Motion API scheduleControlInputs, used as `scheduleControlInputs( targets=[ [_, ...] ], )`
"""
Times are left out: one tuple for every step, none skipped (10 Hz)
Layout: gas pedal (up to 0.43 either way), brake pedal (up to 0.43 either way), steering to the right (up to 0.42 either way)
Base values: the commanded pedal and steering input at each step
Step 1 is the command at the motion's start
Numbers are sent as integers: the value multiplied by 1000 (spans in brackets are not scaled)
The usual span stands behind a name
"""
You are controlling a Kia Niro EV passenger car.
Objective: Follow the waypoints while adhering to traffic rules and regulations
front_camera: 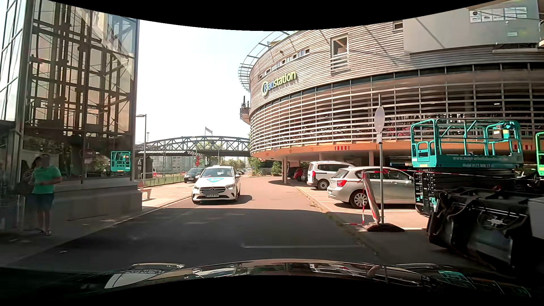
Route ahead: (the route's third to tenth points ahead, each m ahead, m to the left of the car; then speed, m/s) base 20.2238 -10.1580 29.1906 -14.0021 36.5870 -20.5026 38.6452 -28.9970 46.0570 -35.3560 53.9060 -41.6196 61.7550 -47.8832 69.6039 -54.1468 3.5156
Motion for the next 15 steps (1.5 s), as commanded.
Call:
scheduleControlInputs(
  targets=[
    [20,0,-8],
    [20,0,-12],
    [20,0,-18],
    [20,0,-21],
    [20,0,-21],
    [20,0,-22],
    [20,0,-21],
    [20,0,-22],
    [20,0,-22],
    [20,0,-21],
    [20,0,-21],
    [20,0,-18],
    [20,0,-17],
    [20,0,-16],
    [20,0,-15]
  ],
)
